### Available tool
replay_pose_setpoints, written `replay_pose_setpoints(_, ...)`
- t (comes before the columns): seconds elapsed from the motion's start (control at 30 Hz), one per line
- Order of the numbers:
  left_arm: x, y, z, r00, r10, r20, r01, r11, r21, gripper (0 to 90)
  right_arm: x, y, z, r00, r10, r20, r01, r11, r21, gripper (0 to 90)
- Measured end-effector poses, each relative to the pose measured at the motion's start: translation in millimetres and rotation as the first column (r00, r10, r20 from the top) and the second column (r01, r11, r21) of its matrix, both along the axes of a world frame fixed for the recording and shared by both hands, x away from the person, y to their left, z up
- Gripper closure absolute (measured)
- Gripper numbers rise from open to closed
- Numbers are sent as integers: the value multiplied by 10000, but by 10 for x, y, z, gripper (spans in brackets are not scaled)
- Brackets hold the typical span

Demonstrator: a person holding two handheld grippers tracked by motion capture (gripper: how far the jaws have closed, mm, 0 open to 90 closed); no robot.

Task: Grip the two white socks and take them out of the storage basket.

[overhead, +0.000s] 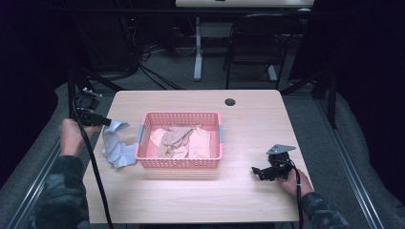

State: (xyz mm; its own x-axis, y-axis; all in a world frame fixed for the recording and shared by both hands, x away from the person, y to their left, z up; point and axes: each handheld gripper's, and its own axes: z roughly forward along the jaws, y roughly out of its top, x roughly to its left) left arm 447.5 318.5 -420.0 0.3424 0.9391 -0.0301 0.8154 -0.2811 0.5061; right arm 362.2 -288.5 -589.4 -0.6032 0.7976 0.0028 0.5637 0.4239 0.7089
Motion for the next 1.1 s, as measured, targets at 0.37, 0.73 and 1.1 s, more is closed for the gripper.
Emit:
replay_pose_setpoints(0.37, 96, -49, -490, 9996, 242, -173, -244, 9996, -144, 864, -2, -2, 3, 10000, 30, -12, -30, 10000, -42, 0)
replay_pose_setpoints(0.73, 145, -27, -960, 9955, 793, -518, -808, 9963, -278, 863, -4, 2, -2, 10000, 12, 19, -12, 10000, 20, 0)
replay_pose_setpoints(1.1, 163, -11, -1175, 9928, 1069, -531, -1091, 9933, -387, 827, -5, 1, -1, 10000, 11, 23, -11, 10000, -3, 0)
